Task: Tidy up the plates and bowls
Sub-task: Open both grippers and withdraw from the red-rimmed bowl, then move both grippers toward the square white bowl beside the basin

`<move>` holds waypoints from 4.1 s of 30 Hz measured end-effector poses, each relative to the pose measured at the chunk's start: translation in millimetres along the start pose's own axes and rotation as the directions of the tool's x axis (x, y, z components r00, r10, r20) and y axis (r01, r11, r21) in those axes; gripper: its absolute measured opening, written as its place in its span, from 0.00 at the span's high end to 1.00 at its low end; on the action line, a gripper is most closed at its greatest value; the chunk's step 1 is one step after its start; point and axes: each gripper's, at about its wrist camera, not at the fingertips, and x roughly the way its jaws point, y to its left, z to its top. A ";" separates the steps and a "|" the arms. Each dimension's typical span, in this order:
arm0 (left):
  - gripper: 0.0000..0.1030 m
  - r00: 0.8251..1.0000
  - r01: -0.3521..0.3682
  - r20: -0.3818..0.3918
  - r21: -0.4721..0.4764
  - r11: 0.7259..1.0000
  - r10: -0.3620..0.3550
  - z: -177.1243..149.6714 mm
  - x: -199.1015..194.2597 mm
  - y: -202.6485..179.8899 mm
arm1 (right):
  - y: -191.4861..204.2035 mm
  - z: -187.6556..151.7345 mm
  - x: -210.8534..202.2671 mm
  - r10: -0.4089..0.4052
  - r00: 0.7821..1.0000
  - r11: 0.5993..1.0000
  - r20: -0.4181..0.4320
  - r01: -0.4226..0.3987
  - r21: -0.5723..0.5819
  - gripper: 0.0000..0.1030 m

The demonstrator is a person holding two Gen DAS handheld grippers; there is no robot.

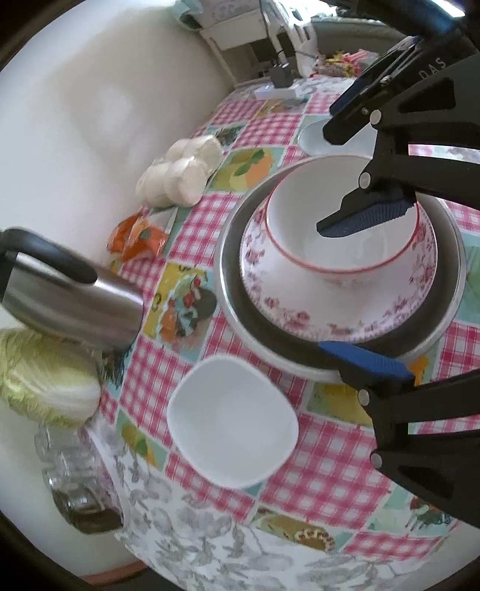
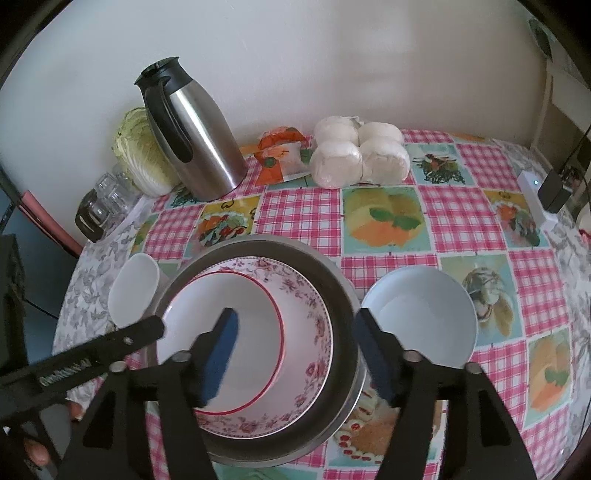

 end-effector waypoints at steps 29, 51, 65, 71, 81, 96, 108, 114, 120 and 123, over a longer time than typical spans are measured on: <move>0.00 0.975 -0.193 0.103 -0.058 0.979 0.198 4.6 -3.7 29.0 | 9.1 -4.1 13.3 -0.004 1.000 0.999 -0.005 0.004 -0.050 0.09; 0.00 0.928 -0.221 0.295 -0.062 0.973 0.230 19.3 -40.1 33.1 | 38.5 -9.5 -0.4 -0.036 0.994 0.994 0.103 0.046 -0.099 0.09; 0.00 0.920 -0.168 0.344 -0.084 0.982 0.187 28.5 -50.5 49.5 | 55.8 -15.1 13.2 -0.096 0.993 0.988 0.068 0.104 -0.113 0.09; 0.00 0.928 -0.175 0.317 -0.096 0.980 0.197 33.2 -42.5 67.2 | 62.6 -14.3 17.3 -0.080 0.996 0.993 0.040 0.083 -0.081 0.09; 0.00 0.944 -0.130 0.285 -0.151 0.980 0.169 39.4 -31.2 99.1 | 74.9 0.3 23.1 -0.031 0.999 0.999 -0.019 0.030 -0.022 0.09; 0.00 0.967 0.019 0.249 -0.274 0.961 0.052 51.7 -13.8 147.2 | 138.0 35.3 32.5 -0.034 0.997 0.995 -0.065 0.027 -0.093 0.09; 0.00 0.977 0.024 0.208 -0.289 0.957 0.039 61.2 0.8 173.3 | 169.8 31.5 76.8 -0.044 0.989 0.987 -0.141 0.022 -0.157 0.15; 0.00 0.978 0.040 0.206 -0.269 0.962 0.017 63.3 11.6 170.5 | 182.2 31.4 96.9 -0.051 0.983 0.981 -0.175 0.016 -0.193 0.35; 0.00 0.988 0.053 0.154 -0.241 0.969 -0.016 65.2 27.2 163.3 | 191.4 32.6 106.4 -0.054 0.983 0.972 -0.174 0.012 -0.233 0.46; 0.00 0.987 -0.009 0.153 -0.199 0.980 0.040 66.3 29.7 156.3 | 193.4 33.8 111.3 -0.059 0.982 0.970 -0.178 0.014 -0.242 0.53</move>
